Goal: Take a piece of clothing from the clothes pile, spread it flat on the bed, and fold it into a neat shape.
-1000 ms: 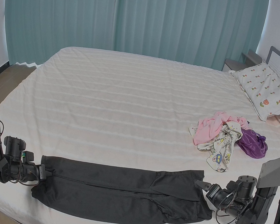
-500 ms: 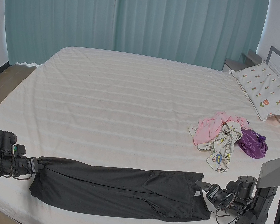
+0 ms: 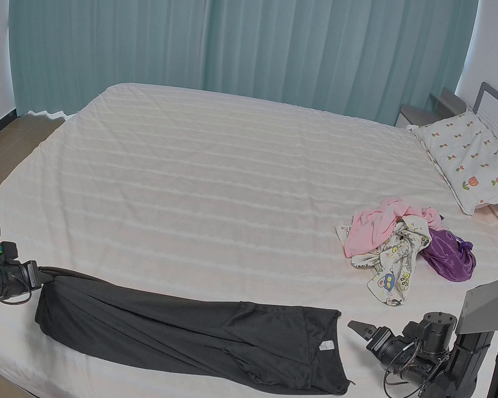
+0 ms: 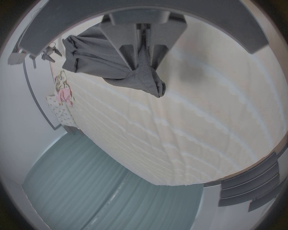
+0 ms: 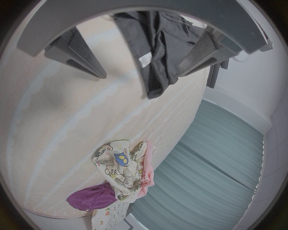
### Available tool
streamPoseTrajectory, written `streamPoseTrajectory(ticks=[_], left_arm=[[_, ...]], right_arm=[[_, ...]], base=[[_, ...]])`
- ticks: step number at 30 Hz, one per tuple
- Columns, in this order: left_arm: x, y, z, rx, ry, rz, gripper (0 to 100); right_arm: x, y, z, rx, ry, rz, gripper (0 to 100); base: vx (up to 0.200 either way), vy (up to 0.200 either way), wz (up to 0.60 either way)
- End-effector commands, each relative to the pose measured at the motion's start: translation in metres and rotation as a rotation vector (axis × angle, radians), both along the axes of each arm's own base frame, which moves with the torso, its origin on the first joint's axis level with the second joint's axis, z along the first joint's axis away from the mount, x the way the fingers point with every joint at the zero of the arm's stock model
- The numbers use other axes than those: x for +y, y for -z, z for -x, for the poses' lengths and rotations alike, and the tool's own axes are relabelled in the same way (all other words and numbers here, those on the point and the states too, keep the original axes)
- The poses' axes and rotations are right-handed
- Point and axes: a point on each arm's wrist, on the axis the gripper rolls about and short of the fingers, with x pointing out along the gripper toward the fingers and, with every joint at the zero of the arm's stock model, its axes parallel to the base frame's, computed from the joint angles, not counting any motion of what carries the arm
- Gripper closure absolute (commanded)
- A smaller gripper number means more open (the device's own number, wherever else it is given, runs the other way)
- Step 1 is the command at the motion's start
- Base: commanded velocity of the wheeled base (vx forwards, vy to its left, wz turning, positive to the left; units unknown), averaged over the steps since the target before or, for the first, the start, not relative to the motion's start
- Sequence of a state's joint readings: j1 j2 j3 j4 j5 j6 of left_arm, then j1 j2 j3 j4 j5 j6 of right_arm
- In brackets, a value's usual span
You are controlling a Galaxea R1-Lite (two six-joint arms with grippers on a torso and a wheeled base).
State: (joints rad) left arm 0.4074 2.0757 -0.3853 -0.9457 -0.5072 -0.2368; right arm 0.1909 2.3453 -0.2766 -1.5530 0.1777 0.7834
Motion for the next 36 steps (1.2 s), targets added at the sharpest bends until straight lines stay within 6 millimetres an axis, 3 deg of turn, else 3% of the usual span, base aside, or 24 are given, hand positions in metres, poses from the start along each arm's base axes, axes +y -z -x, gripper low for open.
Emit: streamPoseTrajectory(ticks=[1, 5, 10, 18, 19, 20, 22, 23, 27, 36], left_arm=[[0.034, -0.018, 0.007, -0.037, -0.093, 0.015, 100], [0.054, -0.034, 0.008, -0.055, -0.156, 0.051, 100], [0.050, -0.045, 0.012, -0.049, -0.194, 0.105, 100], [0.009, -0.052, 0.018, -0.032, -0.083, 0.113, 100], [0.009, -0.052, 0.018, -0.032, -0.083, 0.113, 100], [-0.005, -0.054, 0.020, -0.024, -0.053, 0.111, 100], [-0.007, -0.054, 0.020, -0.024, -0.049, 0.111, 100], [-0.023, -0.055, 0.020, -0.008, -0.027, 0.091, 100], [-0.046, -0.056, 0.015, 0.012, -0.009, 0.079, 100], [-0.078, -0.056, 0.009, 0.034, 0.043, 0.059, 100]], right_arm=[[0.000, -0.002, -0.001, -0.014, 0.006, -0.014, 0], [0.000, -0.002, -0.002, -0.016, 0.006, -0.014, 0], [0.002, -0.004, -0.002, -0.025, 0.002, -0.016, 0], [0.001, -0.005, -0.002, -0.025, 0.002, -0.016, 0], [0.001, -0.005, -0.002, -0.025, 0.002, -0.016, 0], [0.002, -0.005, -0.002, -0.026, 0.002, -0.016, 0], [0.002, -0.005, -0.002, -0.026, 0.002, -0.016, 0], [0.002, -0.005, -0.002, -0.026, 0.002, -0.016, 0], [0.001, -0.005, -0.002, -0.026, 0.002, -0.016, 0], [0.001, -0.010, -0.002, -0.039, 0.000, -0.020, 0]], base=[[0.000, 0.000, 0.00], [0.000, 0.000, 0.00], [0.000, 0.000, 0.00], [0.000, 0.000, 0.00], [0.000, -0.200, 0.00], [0.000, -0.200, 0.00], [0.000, -0.200, 0.00], [0.000, -0.200, 0.00], [0.000, -0.200, 0.00], [0.000, -0.200, 0.00]])
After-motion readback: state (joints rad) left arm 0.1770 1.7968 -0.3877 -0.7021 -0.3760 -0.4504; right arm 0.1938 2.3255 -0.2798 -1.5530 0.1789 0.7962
